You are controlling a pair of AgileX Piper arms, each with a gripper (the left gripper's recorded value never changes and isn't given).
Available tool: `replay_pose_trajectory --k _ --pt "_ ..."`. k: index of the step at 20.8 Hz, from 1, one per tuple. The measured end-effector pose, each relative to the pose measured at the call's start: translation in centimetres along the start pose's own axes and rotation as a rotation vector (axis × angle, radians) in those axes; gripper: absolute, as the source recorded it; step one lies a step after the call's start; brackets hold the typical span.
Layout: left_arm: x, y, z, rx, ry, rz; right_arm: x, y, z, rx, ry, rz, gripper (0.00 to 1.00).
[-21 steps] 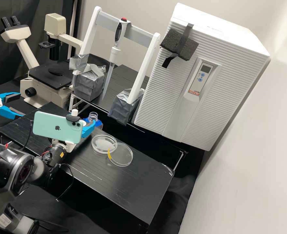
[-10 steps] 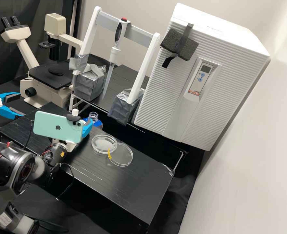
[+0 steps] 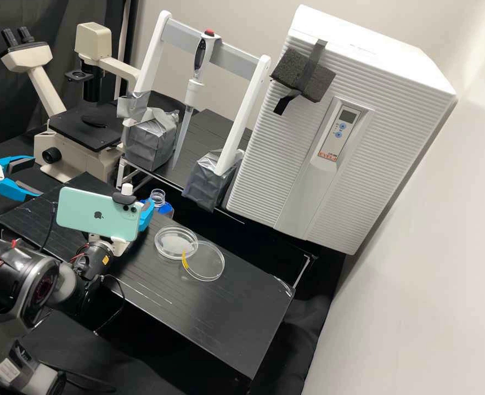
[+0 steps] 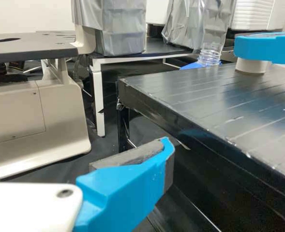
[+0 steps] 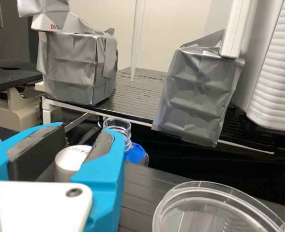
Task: Close the bottle
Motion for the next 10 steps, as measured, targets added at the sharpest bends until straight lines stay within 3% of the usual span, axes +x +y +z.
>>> replay_pose_trajectory --k 6,10 --pt "0.09 0.13 -0.04 0.003 -0.001 0.004 0.0 0.0 0.0 0.0 0.0 0.0 0.0" --pt "0.12 0.17 -0.07 0.003 0.001 0.007 0.01 0.81 0.08 0.0 -0.004 0.033 0.0"
